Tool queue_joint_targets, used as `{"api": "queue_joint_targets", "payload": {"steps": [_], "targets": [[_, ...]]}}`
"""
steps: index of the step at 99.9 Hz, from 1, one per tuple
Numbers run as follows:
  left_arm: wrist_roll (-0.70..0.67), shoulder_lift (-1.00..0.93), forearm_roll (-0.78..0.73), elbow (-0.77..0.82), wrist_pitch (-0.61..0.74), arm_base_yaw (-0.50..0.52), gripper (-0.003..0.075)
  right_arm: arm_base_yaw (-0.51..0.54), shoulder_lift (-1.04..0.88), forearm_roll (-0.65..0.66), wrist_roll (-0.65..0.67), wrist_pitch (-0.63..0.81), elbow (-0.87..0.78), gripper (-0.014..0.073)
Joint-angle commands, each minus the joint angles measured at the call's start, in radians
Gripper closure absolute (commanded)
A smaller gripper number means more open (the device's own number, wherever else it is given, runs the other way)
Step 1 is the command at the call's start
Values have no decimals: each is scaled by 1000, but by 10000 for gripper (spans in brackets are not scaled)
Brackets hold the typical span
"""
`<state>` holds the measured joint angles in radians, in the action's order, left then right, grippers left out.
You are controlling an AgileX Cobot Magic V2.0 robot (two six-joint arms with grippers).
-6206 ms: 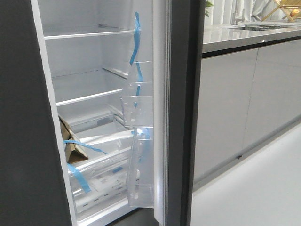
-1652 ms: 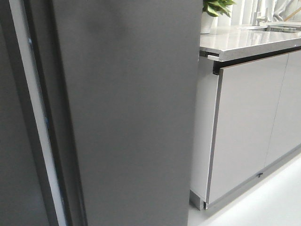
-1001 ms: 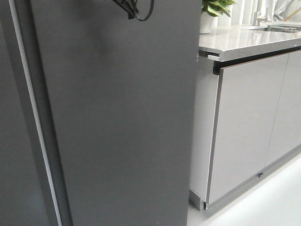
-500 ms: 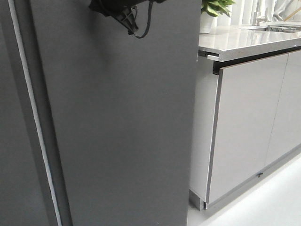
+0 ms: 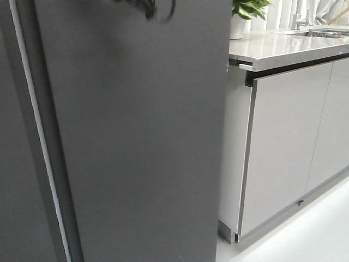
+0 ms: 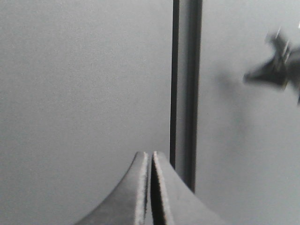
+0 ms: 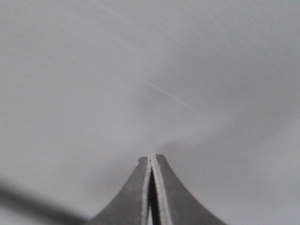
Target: Close fridge door
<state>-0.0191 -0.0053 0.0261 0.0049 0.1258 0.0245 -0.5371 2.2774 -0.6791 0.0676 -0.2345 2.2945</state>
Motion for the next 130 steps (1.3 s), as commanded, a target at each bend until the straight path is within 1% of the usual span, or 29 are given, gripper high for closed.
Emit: {"api": "queue_joint_targets", "payload": {"steps": [1,13,27,48,65,76,88,95,109,125,130], "targets": [[-4,-11,4,35,74,-2,740,14,-141,59,-11,28,40,639],[-4,-11,4,35,74,-2,740,42,-215,116,7,-16,-13,639],[-4,-11,4,35,74,-2,740,78,-334,180,14,-14,-170,639],[-4,-11,4,35,74,-2,740,139,-579,274,14,58,-533,639],[-4,-11,4,35,74,-2,740,185,-810,394,14,147,-888,639],[-4,-11,4,35,74,-2,740,212,-973,397,14,242,-1111,639],[-4,-11,4,35,74,-2,740,229,-1147,398,5,405,-1374,639],[-4,-11,4,35,74,-2,740,250,-1256,398,3,455,-1504,639],[-4,-11,4,35,74,-2,740,323,-1483,398,3,451,-1712,639],[-4,-11,4,35,74,-2,740,421,-1725,401,3,430,-1899,639],[-4,-11,4,35,74,-2,740,442,-1790,422,3,422,-1956,639]]}}
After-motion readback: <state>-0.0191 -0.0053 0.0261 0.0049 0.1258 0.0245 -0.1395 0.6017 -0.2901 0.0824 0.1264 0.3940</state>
